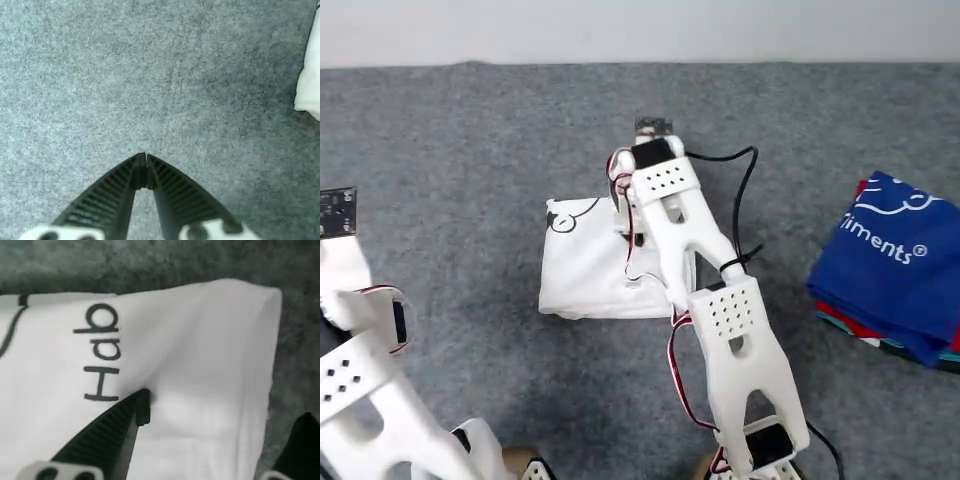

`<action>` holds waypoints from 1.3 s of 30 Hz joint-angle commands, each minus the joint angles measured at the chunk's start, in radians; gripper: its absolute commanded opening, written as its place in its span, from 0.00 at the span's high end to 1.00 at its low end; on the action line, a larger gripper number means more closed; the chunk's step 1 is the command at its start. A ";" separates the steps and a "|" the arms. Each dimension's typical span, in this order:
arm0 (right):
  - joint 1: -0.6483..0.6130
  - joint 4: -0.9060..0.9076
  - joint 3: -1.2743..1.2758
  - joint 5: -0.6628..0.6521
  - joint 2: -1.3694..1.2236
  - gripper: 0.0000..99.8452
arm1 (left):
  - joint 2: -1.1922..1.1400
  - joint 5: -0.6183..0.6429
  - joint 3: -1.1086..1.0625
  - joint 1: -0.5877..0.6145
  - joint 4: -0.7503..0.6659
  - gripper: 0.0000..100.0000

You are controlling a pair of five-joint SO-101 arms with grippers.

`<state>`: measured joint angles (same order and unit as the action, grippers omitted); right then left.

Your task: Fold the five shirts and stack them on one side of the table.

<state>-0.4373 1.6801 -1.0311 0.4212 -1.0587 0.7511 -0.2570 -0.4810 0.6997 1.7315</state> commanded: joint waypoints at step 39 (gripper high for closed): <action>0.186 -0.300 -0.233 -1.456 -0.035 0.99 | 0.023 -0.008 -0.061 -0.003 0.018 1.00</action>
<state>-0.2194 1.4316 -1.2244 -0.9950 -1.1032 0.7511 -0.2601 -0.5470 0.6997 1.7315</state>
